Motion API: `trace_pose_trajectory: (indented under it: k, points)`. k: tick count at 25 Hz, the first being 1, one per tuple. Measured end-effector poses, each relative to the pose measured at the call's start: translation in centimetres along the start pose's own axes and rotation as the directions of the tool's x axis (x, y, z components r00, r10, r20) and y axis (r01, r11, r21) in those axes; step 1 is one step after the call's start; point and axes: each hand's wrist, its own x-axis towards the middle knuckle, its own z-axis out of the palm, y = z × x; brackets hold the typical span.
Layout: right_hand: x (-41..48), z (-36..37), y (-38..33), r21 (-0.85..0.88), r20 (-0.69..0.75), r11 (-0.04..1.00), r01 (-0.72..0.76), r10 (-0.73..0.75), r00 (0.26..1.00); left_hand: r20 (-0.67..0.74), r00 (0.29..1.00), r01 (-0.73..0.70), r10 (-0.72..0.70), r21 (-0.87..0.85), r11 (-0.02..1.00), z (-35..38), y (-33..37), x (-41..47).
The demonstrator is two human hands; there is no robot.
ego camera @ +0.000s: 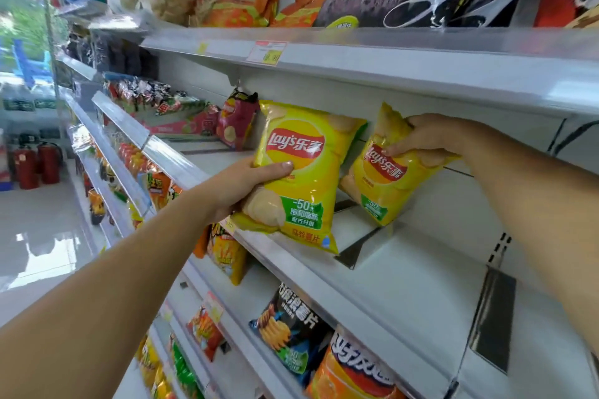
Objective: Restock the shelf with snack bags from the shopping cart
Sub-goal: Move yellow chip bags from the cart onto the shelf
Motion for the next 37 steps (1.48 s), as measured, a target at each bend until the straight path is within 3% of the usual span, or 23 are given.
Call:
trace_pose_trajectory:
  k: [14, 20, 27, 30, 32, 33, 35, 37]
  points:
    - [4.4, -1.7, 0.6, -0.165, 0.13, 0.985, -0.053, 0.075, 0.989, 0.003, 0.999, -0.05, 0.05, 0.056, 0.997, 2.4, -0.5, 7.1]
    - [4.0, -2.1, -0.1, -0.158, 0.109, 0.987, -0.018, 0.035, 0.993, 0.007, 0.991, -0.134, 0.135, -0.048, 0.99, -0.6, 0.1, 6.4]
    - [4.2, -2.1, -1.7, -0.308, 0.175, 0.95, -0.061, 0.12, 0.977, 0.027, 0.996, -0.086, 0.087, -0.055, 0.995, -0.2, 0.3, 6.4]
    - [4.1, -0.8, -1.8, -0.496, 0.044, 0.866, -0.063, 0.097, 0.994, 0.058, 0.994, -0.092, 0.096, -0.081, 0.992, -0.4, 0.0, 6.5]
    - [3.9, 2.2, -2.8, -0.644, -0.142, 0.765, -0.017, -0.098, 0.985, 0.051, 0.994, -0.094, 0.098, -0.091, 0.991, -0.7, -0.5, 6.5]
    - [4.0, 4.5, -3.5, -0.746, -0.156, 0.666, 0.028, -0.215, 0.964, 0.043, 0.994, -0.095, 0.099, -0.098, 0.991, -0.9, -0.8, 6.5]
    - [4.1, 9.4, -4.3, -0.885, -0.041, 0.451, 0.117, -0.325, 0.945, 0.042, 0.995, -0.09, 0.095, -0.109, 0.99, -1.1, -1.3, 6.6]
    - [3.9, 12.5, -3.6, -0.929, 0.088, 0.317, 0.188, -0.305, 0.948, 0.05, 0.994, -0.09, 0.095, -0.101, 0.991, -1.3, -1.5, 6.6]
